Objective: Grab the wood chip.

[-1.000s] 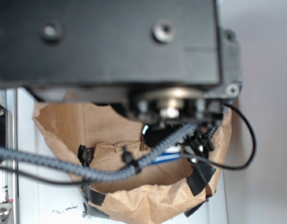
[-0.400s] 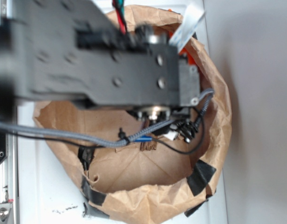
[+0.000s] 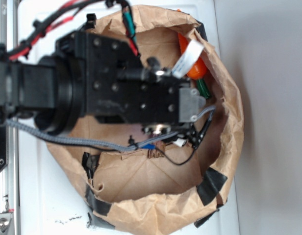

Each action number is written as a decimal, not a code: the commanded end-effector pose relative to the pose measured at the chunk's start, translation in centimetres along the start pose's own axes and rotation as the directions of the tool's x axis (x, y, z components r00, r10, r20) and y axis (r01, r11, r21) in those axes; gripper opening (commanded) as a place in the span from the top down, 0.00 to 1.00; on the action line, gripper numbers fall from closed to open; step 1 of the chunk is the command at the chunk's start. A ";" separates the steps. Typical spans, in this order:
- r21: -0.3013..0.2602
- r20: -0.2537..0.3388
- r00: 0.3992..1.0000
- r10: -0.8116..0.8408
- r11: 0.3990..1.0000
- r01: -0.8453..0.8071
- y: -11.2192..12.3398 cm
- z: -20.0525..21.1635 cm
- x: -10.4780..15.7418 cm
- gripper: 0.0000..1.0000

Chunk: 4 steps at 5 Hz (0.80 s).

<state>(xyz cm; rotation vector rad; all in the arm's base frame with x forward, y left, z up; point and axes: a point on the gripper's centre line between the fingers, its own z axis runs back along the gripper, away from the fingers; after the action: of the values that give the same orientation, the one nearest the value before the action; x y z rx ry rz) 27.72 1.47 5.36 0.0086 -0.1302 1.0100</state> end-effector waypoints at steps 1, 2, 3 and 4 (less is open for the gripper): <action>-0.016 -0.015 0.997 -0.073 0.997 0.073 -2.1 -3.5 -3.1 0.00; 0.020 0.016 0.996 -0.092 0.996 0.091 -1.1 -4.6 -5.0 1.00; -0.005 0.020 0.995 -0.102 0.995 0.102 -0.7 -3.1 -4.9 1.00; -0.090 0.006 0.997 -0.079 0.993 0.079 0.5 1.7 -4.2 1.00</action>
<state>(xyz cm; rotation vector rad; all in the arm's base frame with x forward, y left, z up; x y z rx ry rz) 24.77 -3.11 5.90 -0.0432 -0.1351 0.9094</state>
